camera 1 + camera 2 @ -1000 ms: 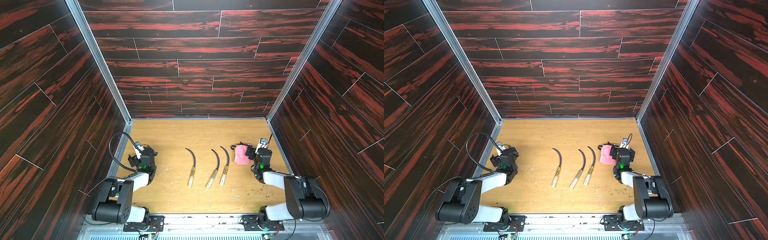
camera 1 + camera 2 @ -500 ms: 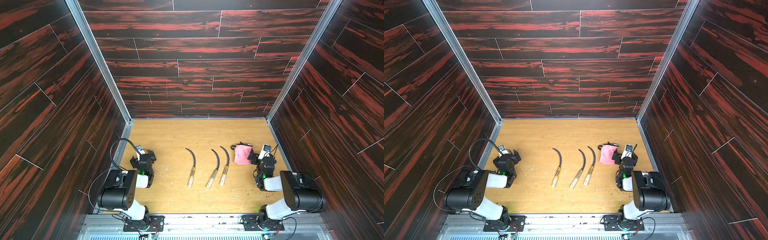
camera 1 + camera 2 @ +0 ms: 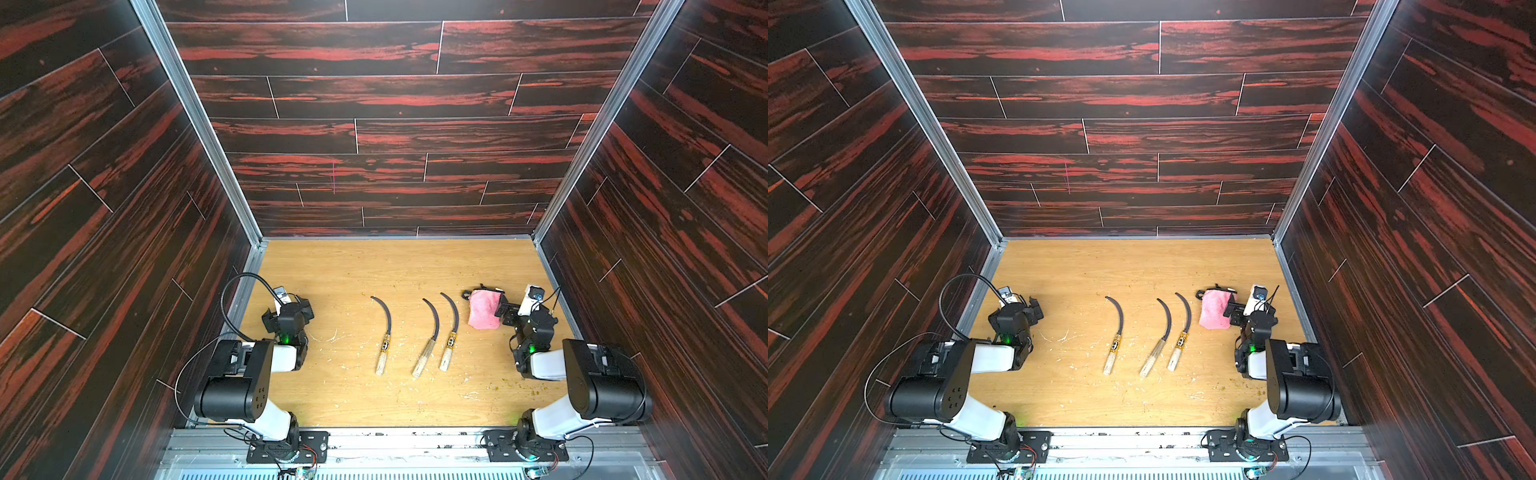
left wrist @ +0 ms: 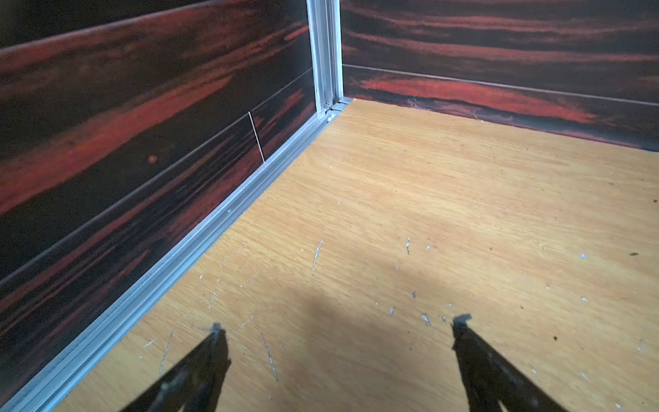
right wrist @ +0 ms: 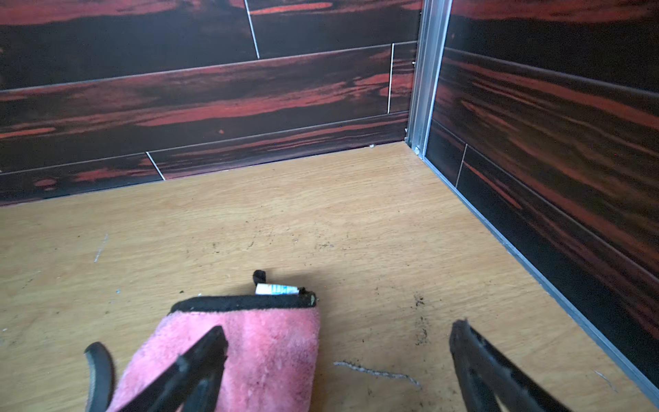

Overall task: Wipe small sickles with rags
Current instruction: Reset both arms

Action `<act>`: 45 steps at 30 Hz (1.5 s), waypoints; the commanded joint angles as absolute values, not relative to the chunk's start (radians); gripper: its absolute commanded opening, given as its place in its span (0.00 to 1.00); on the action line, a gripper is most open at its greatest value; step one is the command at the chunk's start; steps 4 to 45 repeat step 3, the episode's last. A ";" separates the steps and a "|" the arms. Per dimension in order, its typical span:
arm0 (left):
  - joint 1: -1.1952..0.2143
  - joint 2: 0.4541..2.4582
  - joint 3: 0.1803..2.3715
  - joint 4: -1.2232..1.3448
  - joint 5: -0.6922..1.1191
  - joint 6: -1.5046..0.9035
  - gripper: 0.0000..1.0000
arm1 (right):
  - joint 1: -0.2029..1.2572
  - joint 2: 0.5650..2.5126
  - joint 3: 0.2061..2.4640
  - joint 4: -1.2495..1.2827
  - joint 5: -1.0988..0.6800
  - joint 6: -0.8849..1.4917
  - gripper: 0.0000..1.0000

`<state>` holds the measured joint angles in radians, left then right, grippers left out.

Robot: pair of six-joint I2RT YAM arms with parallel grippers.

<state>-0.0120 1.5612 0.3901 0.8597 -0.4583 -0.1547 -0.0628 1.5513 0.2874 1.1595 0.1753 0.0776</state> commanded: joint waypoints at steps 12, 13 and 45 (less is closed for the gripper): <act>-0.006 1.538 0.405 0.851 -0.455 -0.147 1.00 | -0.065 1.562 0.296 1.164 0.167 0.087 0.98; -0.006 1.538 0.405 0.851 -0.455 -0.147 1.00 | -0.065 1.562 0.296 1.164 0.167 0.087 0.98; -0.006 1.538 0.405 0.851 -0.455 -0.147 1.00 | -0.065 1.562 0.296 1.164 0.167 0.087 0.98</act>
